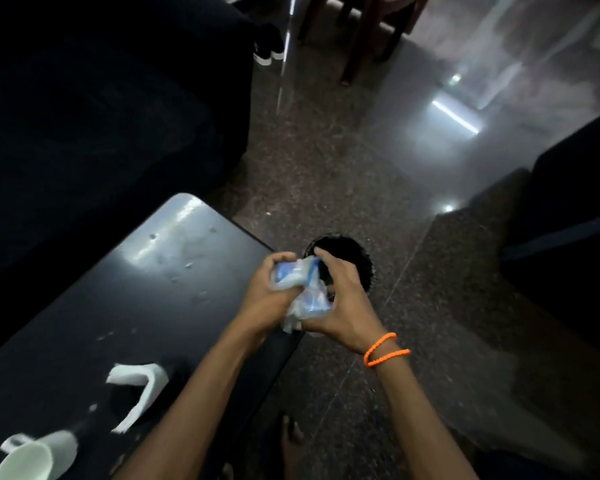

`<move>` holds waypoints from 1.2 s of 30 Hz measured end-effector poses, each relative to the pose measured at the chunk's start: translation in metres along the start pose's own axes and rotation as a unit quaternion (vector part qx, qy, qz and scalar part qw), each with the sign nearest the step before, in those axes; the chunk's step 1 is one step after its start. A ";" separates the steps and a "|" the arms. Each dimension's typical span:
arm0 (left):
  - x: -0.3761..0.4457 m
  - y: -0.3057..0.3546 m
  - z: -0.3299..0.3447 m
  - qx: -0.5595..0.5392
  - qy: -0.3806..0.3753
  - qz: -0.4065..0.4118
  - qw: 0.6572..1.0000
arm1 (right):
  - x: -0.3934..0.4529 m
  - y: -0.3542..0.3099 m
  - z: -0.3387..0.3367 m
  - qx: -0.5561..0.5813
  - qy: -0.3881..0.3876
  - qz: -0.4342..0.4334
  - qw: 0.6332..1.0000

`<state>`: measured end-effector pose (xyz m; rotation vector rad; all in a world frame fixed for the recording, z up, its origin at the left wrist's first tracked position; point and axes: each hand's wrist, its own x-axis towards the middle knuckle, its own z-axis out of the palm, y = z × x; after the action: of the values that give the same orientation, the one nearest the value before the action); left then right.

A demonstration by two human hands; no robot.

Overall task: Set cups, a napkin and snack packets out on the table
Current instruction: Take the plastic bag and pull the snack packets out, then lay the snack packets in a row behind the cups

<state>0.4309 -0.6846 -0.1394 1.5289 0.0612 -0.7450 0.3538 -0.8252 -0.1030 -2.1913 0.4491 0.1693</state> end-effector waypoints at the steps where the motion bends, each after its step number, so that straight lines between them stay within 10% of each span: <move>1: 0.014 0.001 0.014 0.046 -0.015 0.012 0.999 | 0.005 0.012 -0.005 0.008 -0.014 -0.018 1.000; 10: 0.124 -0.010 0.104 0.214 -0.092 -0.076 0.969 | 0.083 0.139 -0.012 -0.050 0.195 0.127 0.971; 24: 0.199 -0.047 0.141 0.339 -0.127 -0.120 0.924 | 0.157 0.243 0.018 -0.196 0.104 0.203 0.954; 36: 0.131 0.010 0.089 0.202 0.027 -0.052 0.978 | 0.131 0.128 0.004 -0.130 0.129 0.100 0.978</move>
<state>0.5014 -0.8189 -0.1856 1.9451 0.0309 -0.8337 0.4269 -0.9275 -0.2363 -2.4344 0.8337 0.0539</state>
